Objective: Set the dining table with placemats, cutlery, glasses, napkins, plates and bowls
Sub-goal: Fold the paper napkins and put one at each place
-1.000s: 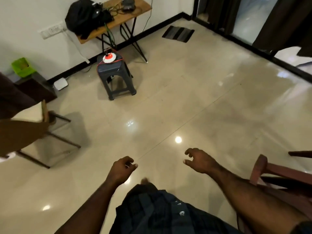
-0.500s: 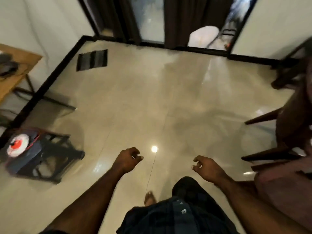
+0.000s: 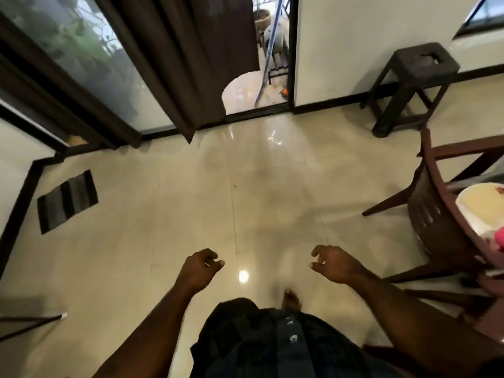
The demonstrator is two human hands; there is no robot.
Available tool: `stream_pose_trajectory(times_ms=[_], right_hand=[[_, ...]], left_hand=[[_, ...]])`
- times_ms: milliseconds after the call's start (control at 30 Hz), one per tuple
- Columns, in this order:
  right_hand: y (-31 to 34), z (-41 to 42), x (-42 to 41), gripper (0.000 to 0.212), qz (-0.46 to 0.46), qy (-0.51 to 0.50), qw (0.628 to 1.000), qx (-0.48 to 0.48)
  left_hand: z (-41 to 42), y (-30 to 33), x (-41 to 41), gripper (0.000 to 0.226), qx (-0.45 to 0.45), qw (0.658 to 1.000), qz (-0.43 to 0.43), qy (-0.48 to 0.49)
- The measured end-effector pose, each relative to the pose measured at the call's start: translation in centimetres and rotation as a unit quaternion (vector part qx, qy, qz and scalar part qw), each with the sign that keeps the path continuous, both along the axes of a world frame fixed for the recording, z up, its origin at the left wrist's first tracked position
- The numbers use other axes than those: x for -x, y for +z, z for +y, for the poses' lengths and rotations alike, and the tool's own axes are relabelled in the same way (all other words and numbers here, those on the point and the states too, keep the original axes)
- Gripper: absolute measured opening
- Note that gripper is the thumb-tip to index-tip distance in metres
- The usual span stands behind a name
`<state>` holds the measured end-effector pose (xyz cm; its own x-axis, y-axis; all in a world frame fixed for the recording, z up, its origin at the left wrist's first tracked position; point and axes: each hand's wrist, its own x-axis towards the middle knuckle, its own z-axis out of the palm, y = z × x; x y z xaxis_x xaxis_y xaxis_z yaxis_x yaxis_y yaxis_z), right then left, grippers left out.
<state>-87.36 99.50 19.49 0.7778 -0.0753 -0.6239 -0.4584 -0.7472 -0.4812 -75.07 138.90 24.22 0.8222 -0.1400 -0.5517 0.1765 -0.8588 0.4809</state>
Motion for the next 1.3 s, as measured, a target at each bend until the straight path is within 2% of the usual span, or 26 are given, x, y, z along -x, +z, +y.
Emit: stream_pose_trajectory(times_ms=[200,367,467,567,733,933,1067,1133,1200,1300], right_hand=[[2.6,-9.5,-15.6,0.038,-0.082,-0.13,0.988,0.009],[0.6,-17.4,-22.9,0.039,-0.041,-0.222,0.974,0.019],[0.4,-21.9,-26.2,0.041,-0.018,-0.28,0.959,0.023],[1.4,-26.2,-29.7,0.037,-0.021,-0.352,0.936,0.023],[1.1,-32.5,-33.0,0.036,-0.039,-0.437,0.899,0.017],[-1.3,-45.9,-36.0,0.036,-0.034,-0.447,0.894,-0.006],[0.8,-58.0,-36.8,0.041,-0.029,-0.425,0.905,0.006],[3.2,-64.1,-36.9,0.039,-0.054,-0.44,0.896,0.022],[4.9,-69.6,-36.5,0.033,-0.083,-0.5,0.861,0.041],[5.5,-75.6,-34.9,0.03,-0.127,-0.626,0.768,0.049]], left_hand=[[-7.6,-0.8,-15.1,0.018,-0.003,0.999,-0.003,-0.05],[-17.6,-3.3,-30.6,0.019,0.005,0.994,0.006,-0.105],[-25.5,-2.6,-39.4,0.02,0.004,0.984,0.012,-0.176],[-36.0,-1.1,-48.4,0.02,0.005,0.958,0.011,-0.285],[-56.0,1.1,-58.4,0.019,0.023,0.921,-0.045,-0.386],[-76.3,-0.1,-61.6,0.019,0.038,0.893,-0.026,-0.447],[-87.2,0.6,-61.4,0.022,0.042,0.87,-0.015,-0.491],[-92.6,1.3,-60.8,0.024,0.049,0.854,-0.012,-0.517],[-98.7,1.8,-59.5,0.025,0.055,0.835,-0.011,-0.547],[-108.1,2.3,-56.4,0.028,0.057,0.772,-0.006,-0.633]])
